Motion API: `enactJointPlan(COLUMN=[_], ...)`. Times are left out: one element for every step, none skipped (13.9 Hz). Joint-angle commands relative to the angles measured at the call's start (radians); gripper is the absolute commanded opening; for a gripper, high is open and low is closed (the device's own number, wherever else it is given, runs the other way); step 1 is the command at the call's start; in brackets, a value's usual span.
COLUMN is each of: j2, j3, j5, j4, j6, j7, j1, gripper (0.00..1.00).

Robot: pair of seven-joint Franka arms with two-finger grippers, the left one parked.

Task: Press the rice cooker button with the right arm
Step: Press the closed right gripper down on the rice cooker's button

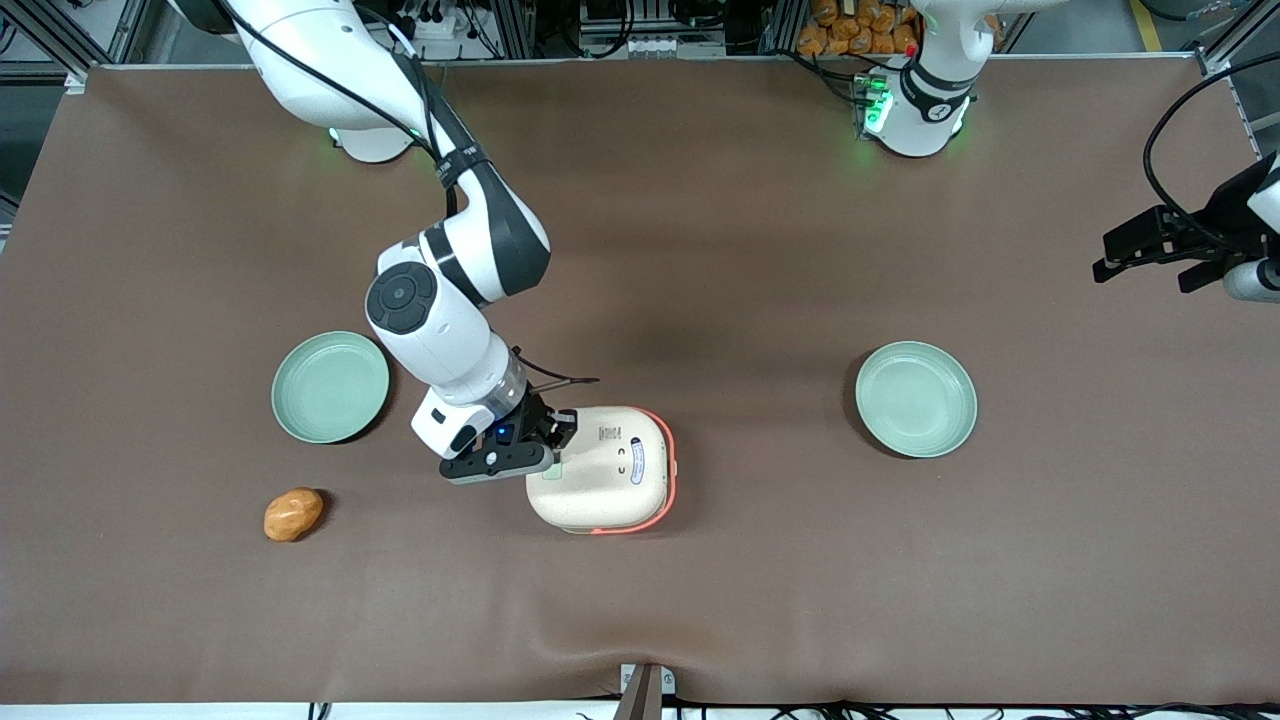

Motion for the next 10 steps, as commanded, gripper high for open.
enactJointPlan(j2=[0.025,0.028,0.029,0.032,0.038,0.042,0.046,0.046,0.045,0.042], j3=[-0.011,-0.011,-0.011,-0.011,-0.011,-0.011,-0.012,-0.012,-0.011,-0.011], j5=[0.02,0.02,0.02,0.019,0.019,0.017,0.017,0.019,0.019,0.019], j4=[0.027,0.027,0.024,0.024,0.021,0.016,0.016,0.016,0.016,0.025], j6=[0.01,0.01,0.011,0.014,0.023,0.036,0.043,0.043,0.043,0.042], j7=[0.001,-0.001,-0.002,-0.004,-0.004,-0.005,-0.005,-0.004,-0.004,-0.004], j1=[0.012,0.012,0.012,0.012,0.012,0.012,0.012,0.012,0.012,0.012], gripper=[0.0,0.0,0.0,0.0,0.0,0.0,0.0,0.0,0.0,0.0])
